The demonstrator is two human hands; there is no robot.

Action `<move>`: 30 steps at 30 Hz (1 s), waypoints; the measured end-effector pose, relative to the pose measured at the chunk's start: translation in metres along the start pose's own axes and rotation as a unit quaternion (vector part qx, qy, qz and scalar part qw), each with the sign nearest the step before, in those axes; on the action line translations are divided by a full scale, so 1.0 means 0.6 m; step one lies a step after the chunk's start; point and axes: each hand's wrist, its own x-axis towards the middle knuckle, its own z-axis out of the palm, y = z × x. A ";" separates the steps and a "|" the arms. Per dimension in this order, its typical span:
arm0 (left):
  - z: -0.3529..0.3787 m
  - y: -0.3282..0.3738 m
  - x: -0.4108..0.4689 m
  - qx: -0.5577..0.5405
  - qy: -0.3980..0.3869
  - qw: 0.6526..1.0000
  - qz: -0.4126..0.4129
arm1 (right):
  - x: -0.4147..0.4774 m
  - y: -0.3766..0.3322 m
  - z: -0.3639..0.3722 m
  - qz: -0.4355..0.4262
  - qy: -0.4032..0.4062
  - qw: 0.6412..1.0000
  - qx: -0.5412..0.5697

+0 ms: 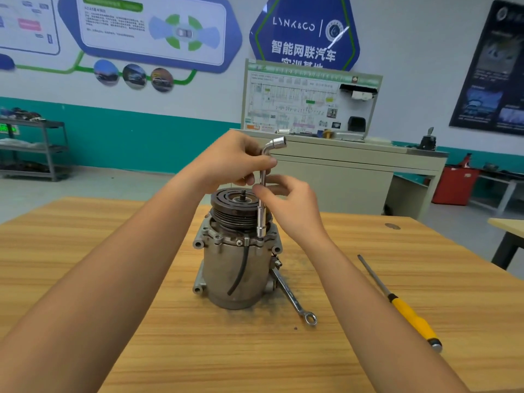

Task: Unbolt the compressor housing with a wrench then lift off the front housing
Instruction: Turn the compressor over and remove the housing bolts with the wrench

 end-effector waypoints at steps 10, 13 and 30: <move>-0.001 -0.001 -0.012 -0.126 -0.109 0.983 -0.079 | -0.011 -0.005 0.004 -0.096 0.040 0.990 -0.096; -0.016 -0.005 -0.015 -0.085 -0.122 0.987 -0.053 | -0.008 -0.006 -0.006 -0.063 0.008 0.996 -0.069; 0.021 -0.019 -0.030 -0.080 -0.022 0.996 0.018 | -0.005 0.004 -0.014 -0.011 -0.095 0.995 0.011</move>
